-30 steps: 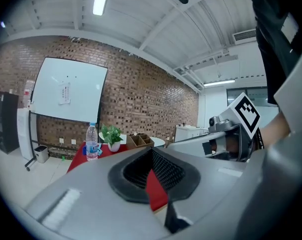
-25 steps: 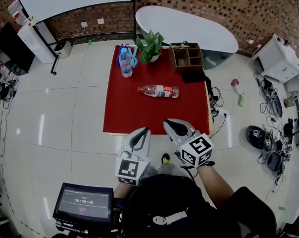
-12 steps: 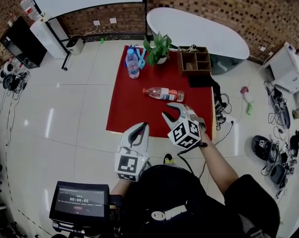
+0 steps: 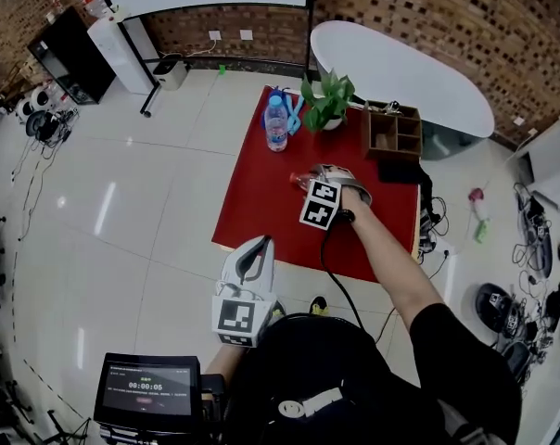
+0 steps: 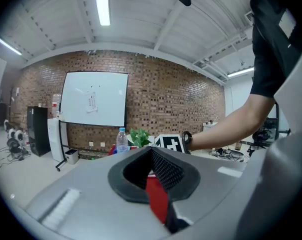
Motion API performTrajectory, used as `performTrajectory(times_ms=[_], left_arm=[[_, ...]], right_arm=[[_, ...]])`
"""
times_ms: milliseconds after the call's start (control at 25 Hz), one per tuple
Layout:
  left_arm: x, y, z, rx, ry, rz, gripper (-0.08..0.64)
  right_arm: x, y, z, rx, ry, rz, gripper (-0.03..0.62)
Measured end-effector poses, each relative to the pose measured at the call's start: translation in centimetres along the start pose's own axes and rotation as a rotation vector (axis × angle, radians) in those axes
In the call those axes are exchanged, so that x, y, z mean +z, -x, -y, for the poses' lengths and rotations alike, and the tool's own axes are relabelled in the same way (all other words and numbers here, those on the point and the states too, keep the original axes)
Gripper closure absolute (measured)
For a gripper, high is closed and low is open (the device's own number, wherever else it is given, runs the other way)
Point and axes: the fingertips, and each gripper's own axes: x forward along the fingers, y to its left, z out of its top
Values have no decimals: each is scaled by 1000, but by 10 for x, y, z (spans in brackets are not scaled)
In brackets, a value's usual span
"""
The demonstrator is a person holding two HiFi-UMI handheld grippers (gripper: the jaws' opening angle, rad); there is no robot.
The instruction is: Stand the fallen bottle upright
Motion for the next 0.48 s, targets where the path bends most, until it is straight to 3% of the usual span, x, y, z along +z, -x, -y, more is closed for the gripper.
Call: performTrajectory(times_ms=[160, 280, 480], left_arm=[[-9, 6, -17, 66, 19, -10, 557], [-13, 6, -24, 92, 31, -19, 557], [-4, -2, -24, 68, 30, -17, 558]], right_arm=[[-14, -34, -5, 50, 67, -98, 331], [-23, -42, -9, 17, 146, -169, 331], [-11, -27, 0, 5, 103, -87, 337]])
